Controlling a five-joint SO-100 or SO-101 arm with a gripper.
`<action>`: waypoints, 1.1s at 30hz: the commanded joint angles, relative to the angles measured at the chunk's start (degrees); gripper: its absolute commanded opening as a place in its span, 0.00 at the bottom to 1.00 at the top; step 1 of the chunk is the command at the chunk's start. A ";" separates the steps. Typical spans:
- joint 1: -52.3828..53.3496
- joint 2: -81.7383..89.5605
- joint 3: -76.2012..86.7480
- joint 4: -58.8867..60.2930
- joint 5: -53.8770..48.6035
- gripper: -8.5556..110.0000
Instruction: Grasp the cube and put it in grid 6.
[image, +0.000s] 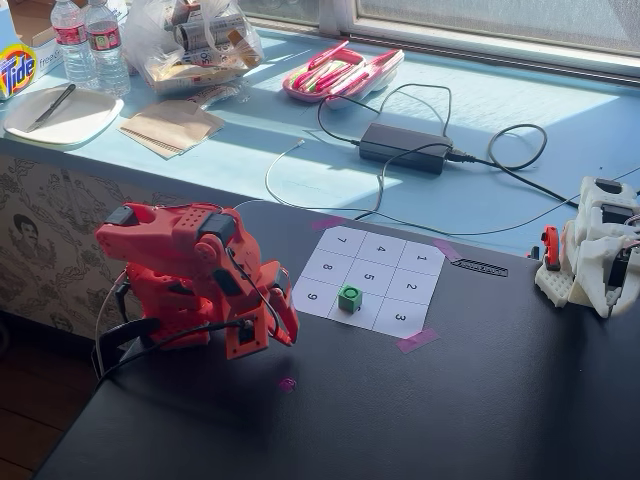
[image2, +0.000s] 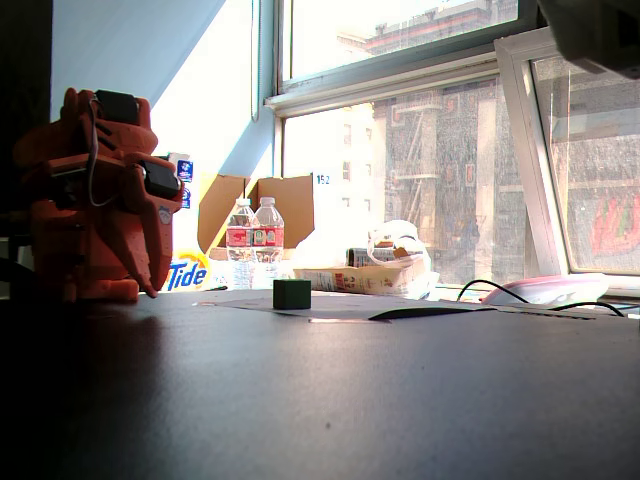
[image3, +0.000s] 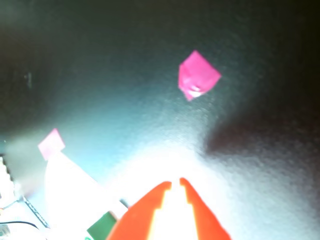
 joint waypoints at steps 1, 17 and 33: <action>0.26 0.26 -0.35 0.44 0.44 0.08; 0.62 0.18 -0.09 0.09 -0.26 0.08; 0.62 0.18 -0.09 0.09 -0.35 0.08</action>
